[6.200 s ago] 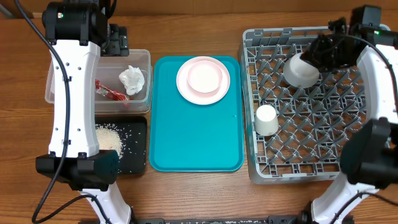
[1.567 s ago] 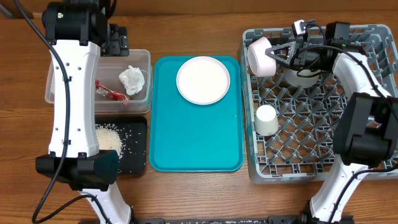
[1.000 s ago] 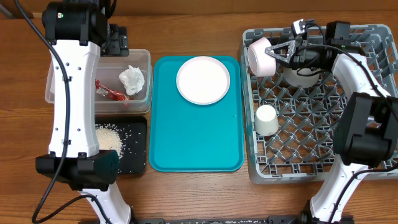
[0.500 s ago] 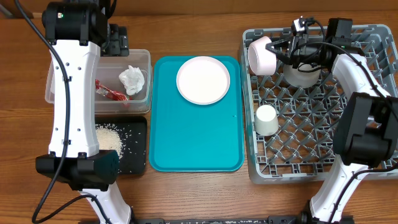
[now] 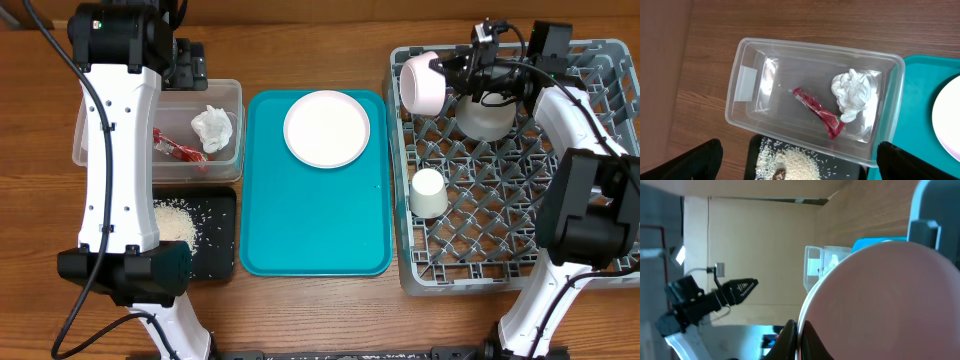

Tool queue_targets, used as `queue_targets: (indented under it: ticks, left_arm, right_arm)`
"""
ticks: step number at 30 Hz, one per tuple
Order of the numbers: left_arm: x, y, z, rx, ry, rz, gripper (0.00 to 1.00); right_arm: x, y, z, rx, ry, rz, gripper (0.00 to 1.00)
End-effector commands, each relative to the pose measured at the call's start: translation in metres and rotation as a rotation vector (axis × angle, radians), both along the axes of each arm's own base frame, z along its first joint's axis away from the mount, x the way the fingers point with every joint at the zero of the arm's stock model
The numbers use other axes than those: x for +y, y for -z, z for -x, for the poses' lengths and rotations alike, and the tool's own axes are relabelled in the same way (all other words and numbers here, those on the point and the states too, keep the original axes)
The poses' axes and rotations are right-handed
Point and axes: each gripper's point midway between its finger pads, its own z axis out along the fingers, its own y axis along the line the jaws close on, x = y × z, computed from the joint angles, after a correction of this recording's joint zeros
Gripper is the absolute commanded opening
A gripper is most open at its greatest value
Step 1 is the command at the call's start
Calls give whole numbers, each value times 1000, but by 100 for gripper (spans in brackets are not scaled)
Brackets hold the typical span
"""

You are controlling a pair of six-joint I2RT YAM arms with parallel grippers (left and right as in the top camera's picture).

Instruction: Sort waste into correct bins and load items into the dishwasher

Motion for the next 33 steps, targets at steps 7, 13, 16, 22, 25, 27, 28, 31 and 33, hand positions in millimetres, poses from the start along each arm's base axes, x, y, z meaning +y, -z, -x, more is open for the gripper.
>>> queue_targets:
  ticks: [7, 13, 16, 22, 25, 27, 28, 31, 33]
  left_arm:
    - [1, -13, 1, -36, 11, -5, 100]
    - [1, -13, 1, -36, 11, -5, 100]
    - [1, -13, 1, -36, 11, -5, 100]
    - [1, -13, 1, -36, 11, -5, 100]
    - [1, -13, 1, -36, 11, -5, 100]
    - [1, -13, 1, -36, 11, -5, 100]
    - [1, -13, 1, -36, 11, -5, 100]
    - [1, -13, 1, -36, 11, -5, 100]
    - [1, -13, 1, -36, 11, -5, 100]
  right_arm:
    - [16, 20, 8, 90, -6, 35, 4]
    - [20, 25, 8, 110, 0, 53, 4]
    - [16, 22, 5, 152, 19, 34, 4]
    - [7, 10, -10, 205, 68, -13, 4]
    - [7, 11, -10, 215, 73, -9, 4]
    - [7, 16, -9, 242, 83, 0, 4]
    - [7, 17, -8, 250, 82, 1, 4]
    - [7, 24, -5, 256, 87, 23, 4]
    - [6, 26, -3, 243, 83, 34, 4]
